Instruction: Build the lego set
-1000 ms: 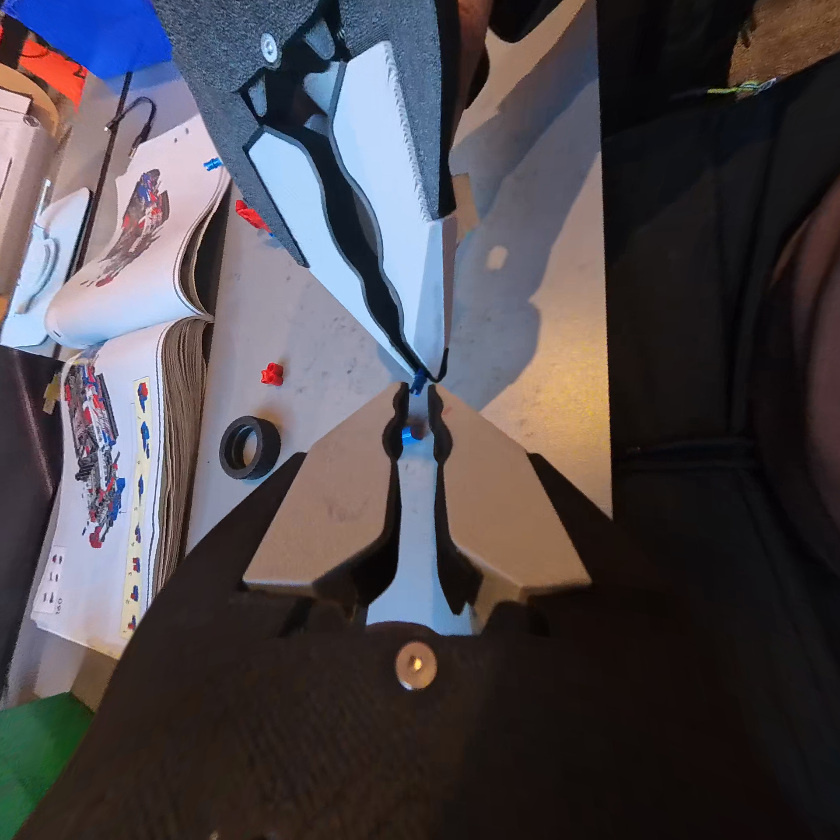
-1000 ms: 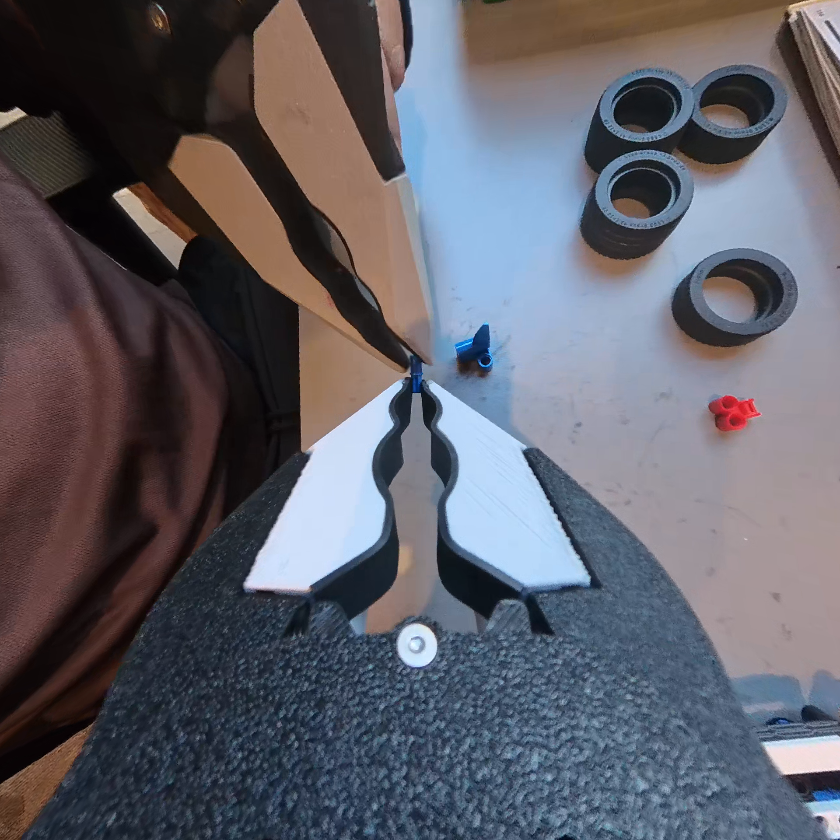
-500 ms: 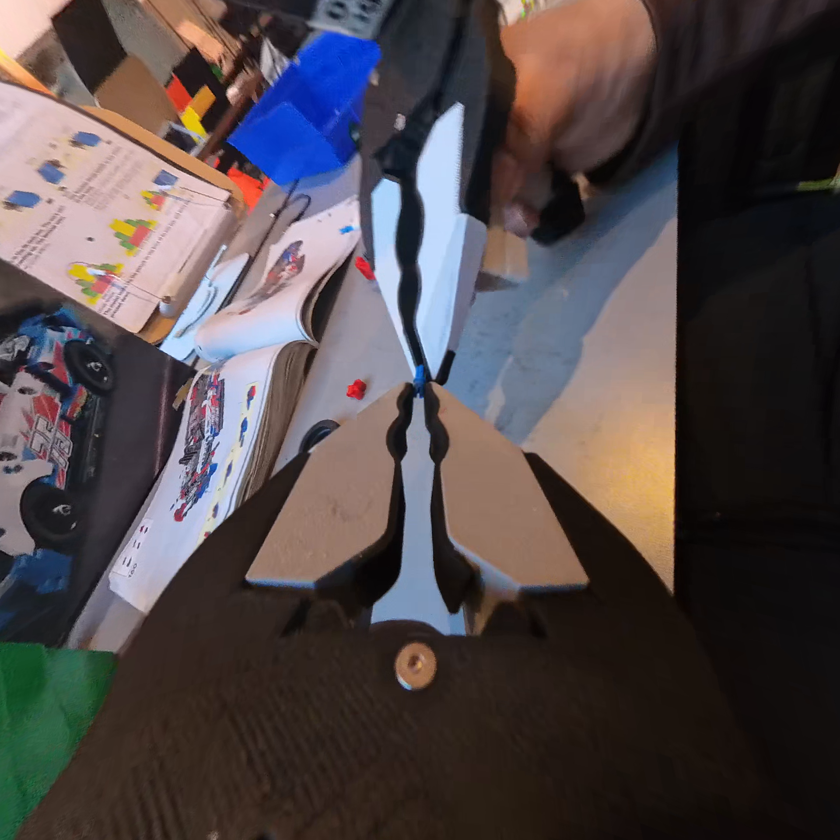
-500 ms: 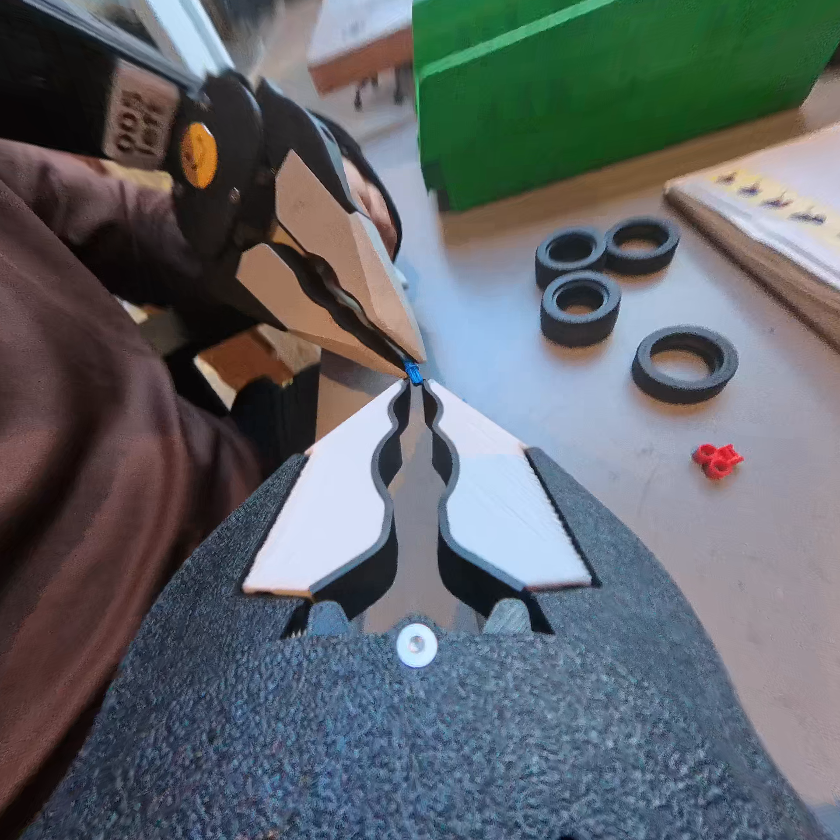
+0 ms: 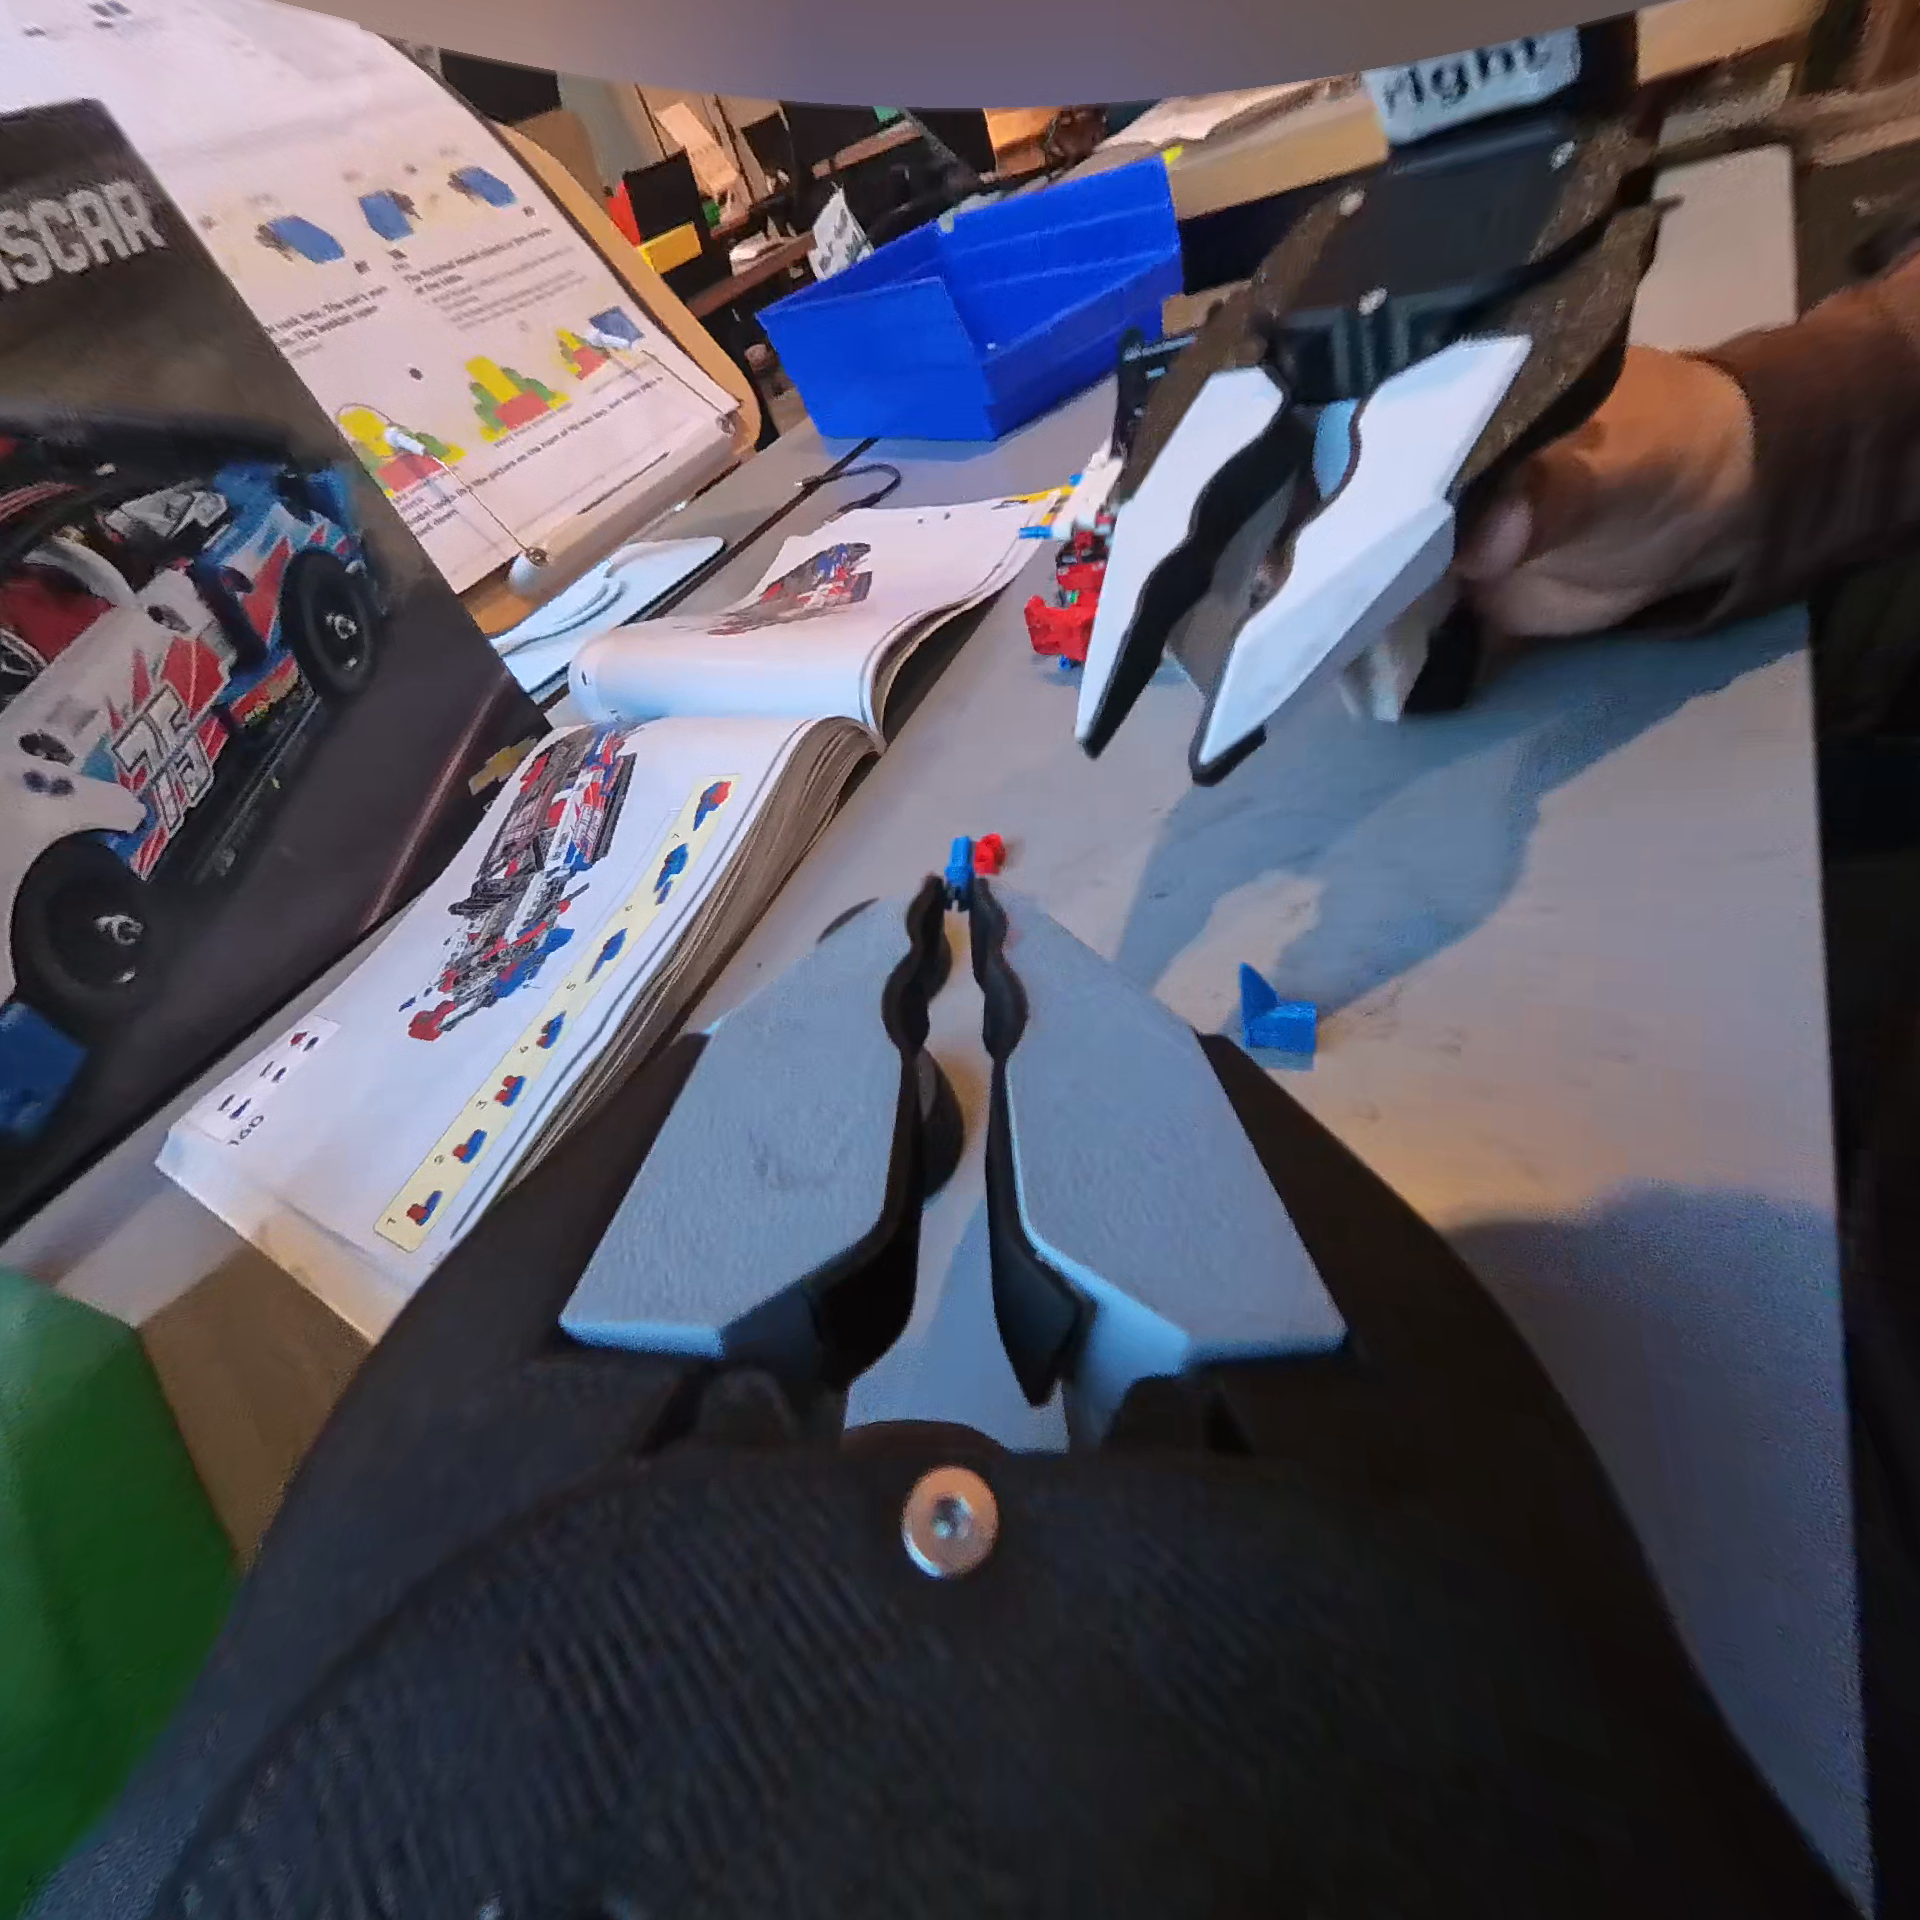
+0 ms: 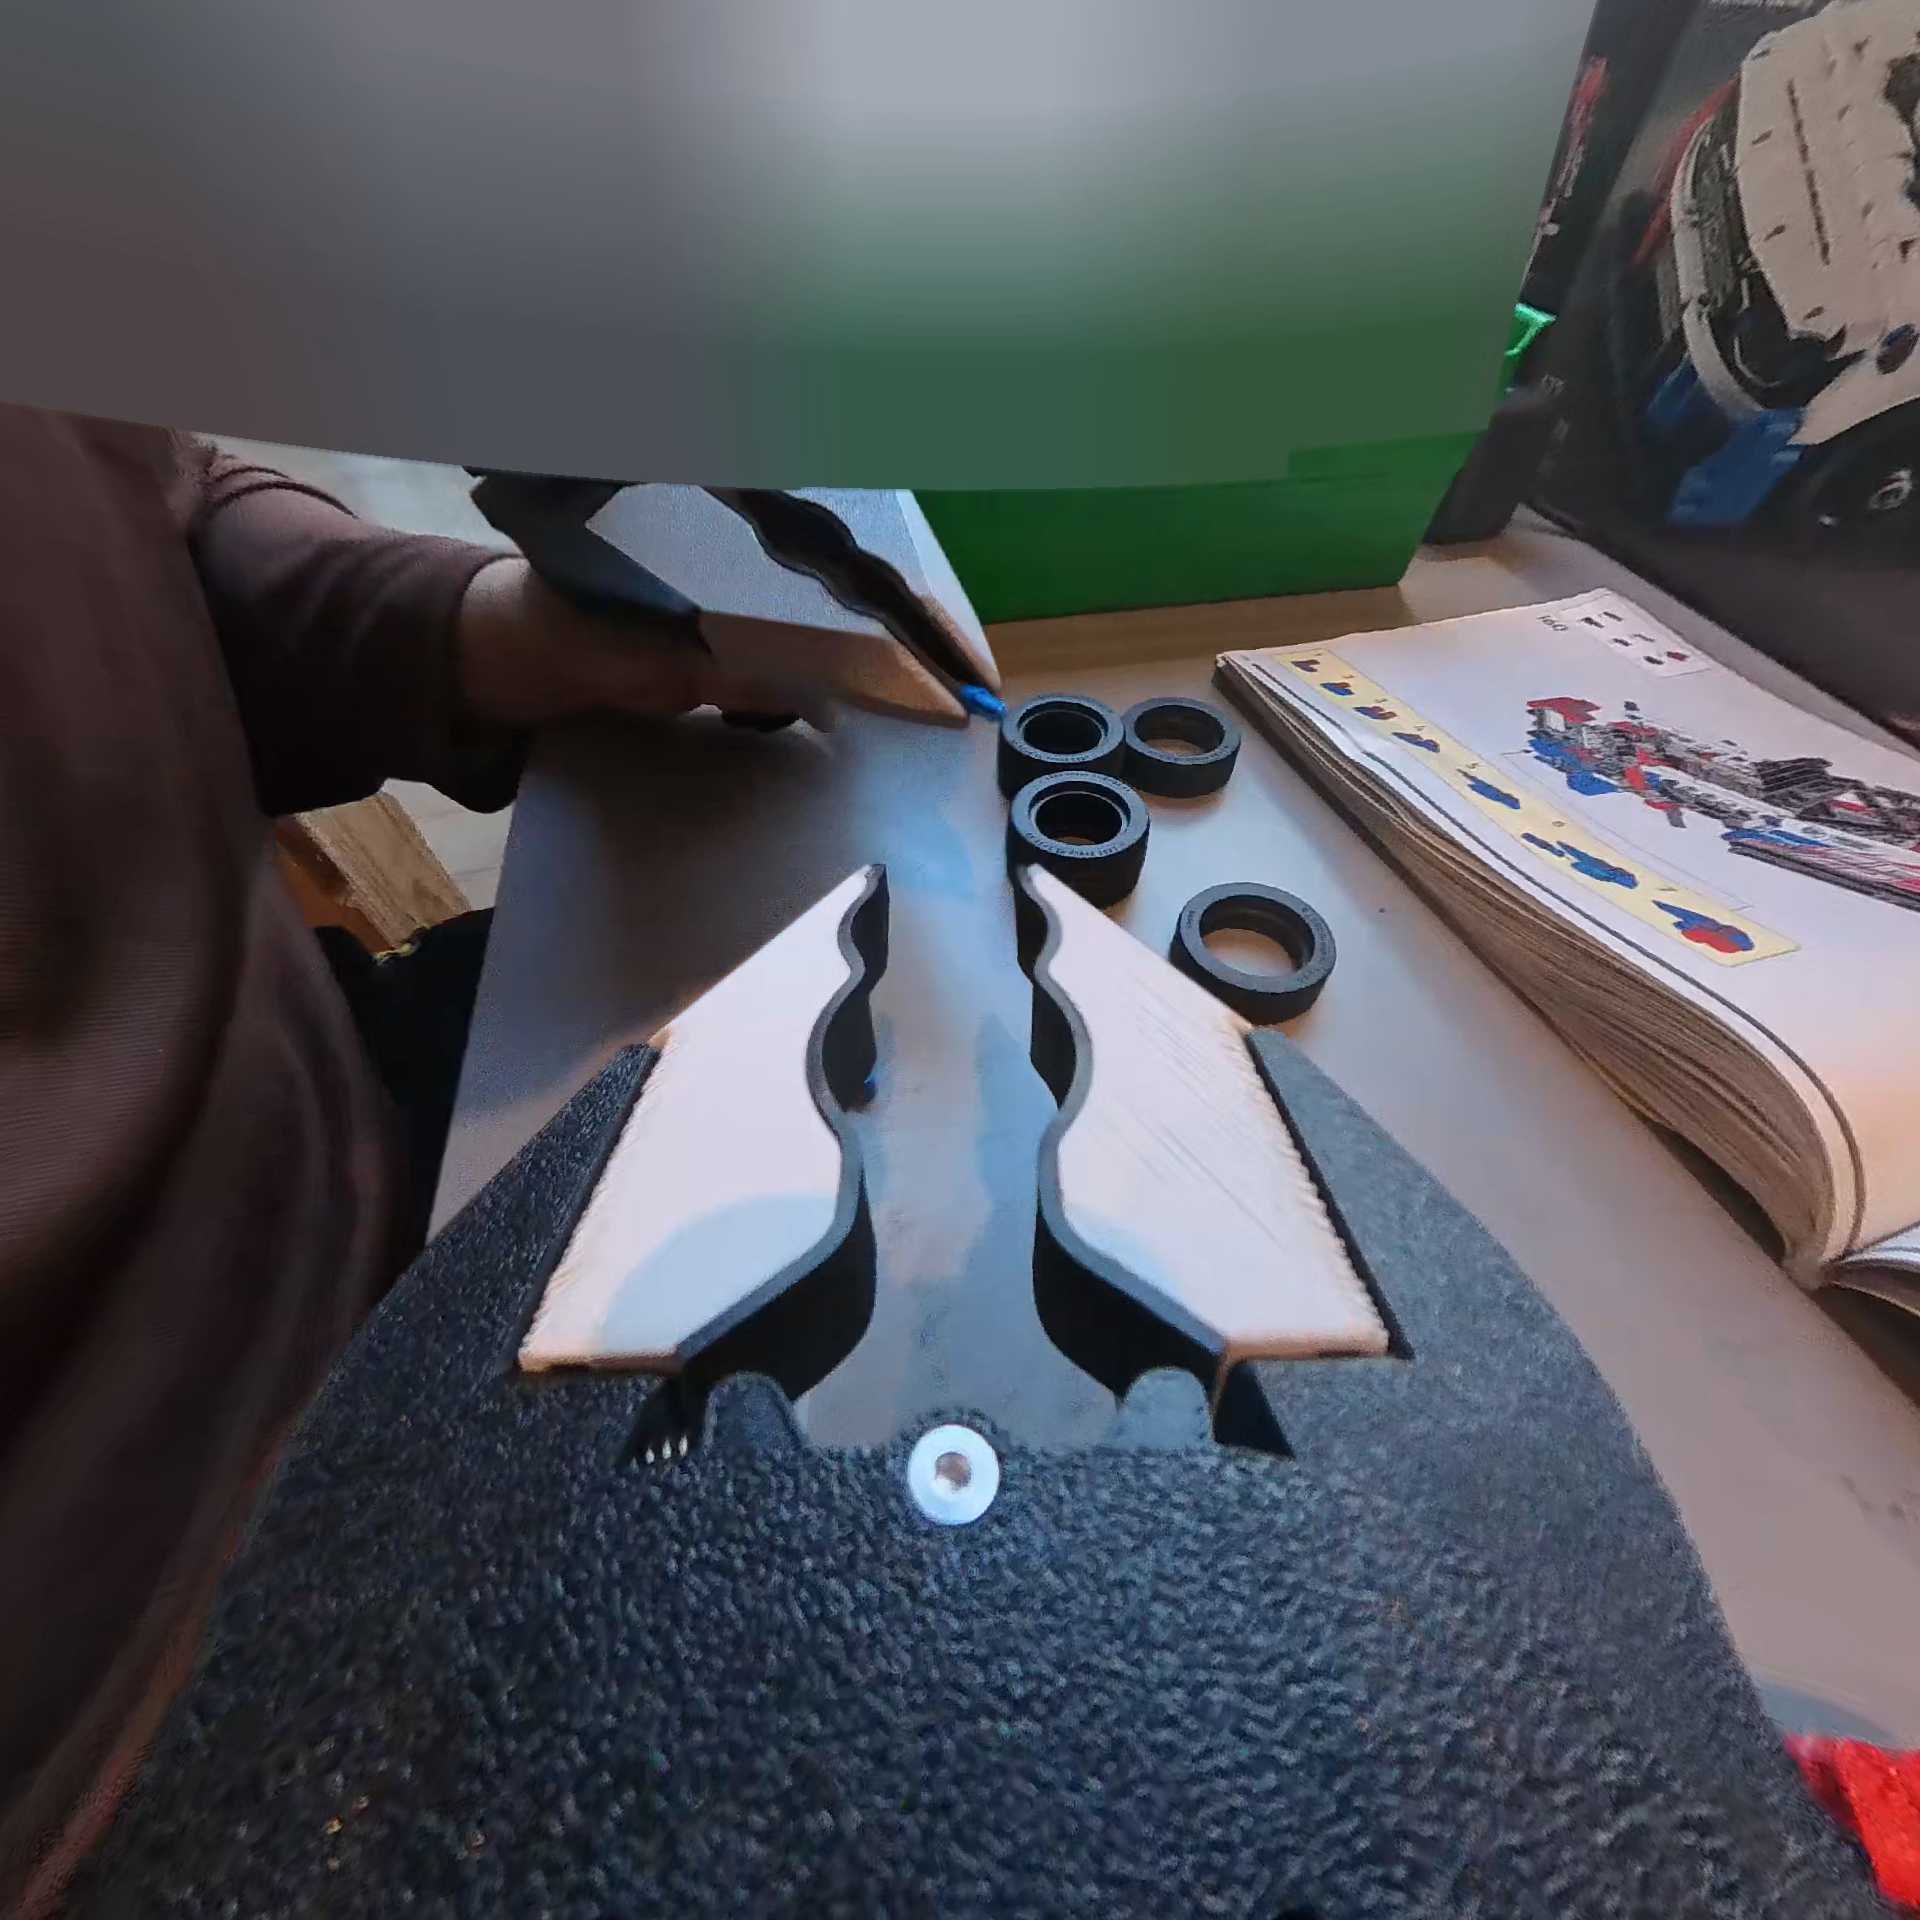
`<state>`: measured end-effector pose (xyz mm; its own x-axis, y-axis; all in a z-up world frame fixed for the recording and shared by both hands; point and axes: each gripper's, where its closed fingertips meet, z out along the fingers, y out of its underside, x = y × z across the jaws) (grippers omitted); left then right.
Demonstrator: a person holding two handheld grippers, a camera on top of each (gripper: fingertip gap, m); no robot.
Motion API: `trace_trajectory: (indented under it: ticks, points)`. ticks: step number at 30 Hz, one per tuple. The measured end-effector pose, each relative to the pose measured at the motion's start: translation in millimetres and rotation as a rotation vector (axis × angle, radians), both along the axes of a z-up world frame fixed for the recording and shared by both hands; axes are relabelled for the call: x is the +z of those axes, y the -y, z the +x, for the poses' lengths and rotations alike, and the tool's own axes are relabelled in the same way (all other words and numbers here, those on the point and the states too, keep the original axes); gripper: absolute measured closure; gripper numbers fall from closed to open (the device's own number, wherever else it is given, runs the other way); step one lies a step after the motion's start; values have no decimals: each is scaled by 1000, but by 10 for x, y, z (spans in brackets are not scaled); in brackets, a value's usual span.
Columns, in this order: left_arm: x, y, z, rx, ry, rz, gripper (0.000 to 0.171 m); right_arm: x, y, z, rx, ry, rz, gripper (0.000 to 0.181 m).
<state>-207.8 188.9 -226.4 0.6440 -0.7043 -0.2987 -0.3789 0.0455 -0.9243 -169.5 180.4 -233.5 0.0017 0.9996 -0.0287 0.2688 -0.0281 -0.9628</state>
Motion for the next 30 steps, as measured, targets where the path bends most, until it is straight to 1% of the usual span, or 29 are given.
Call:
trace_trajectory:
  ticks: [3, 6, 7, 10, 17, 23, 27, 30]
  points:
    - [31, -11, -17, 0, 42, -16, 169, 19, -37, -30, 18, -16, -41, 158]
    - [-8, -6, -3, -5, 29, -23, 169, 67, -39, -23, 46, -50, -73, 158]
    - [-29, -8, 7, -5, 19, -28, 169, 76, -37, -22, 55, -56, -78, 161]
    - [-36, 9, 47, -17, 11, -24, 169, 83, -10, -28, 73, -60, -60, 181]
    - [-30, 61, 84, -28, -6, -3, 169, 74, -19, -25, 39, -53, -17, 181]
    - [85, 161, 159, -69, 2, 84, 169, 66, 20, -26, 61, -47, -96, 181]
    - [-14, 176, 209, -71, -86, 107, 169, 78, 17, -35, 66, -57, -109, 181]
    - [-37, 162, 204, -64, -108, 114, 169, 80, 16, -71, 55, -58, -123, 181]
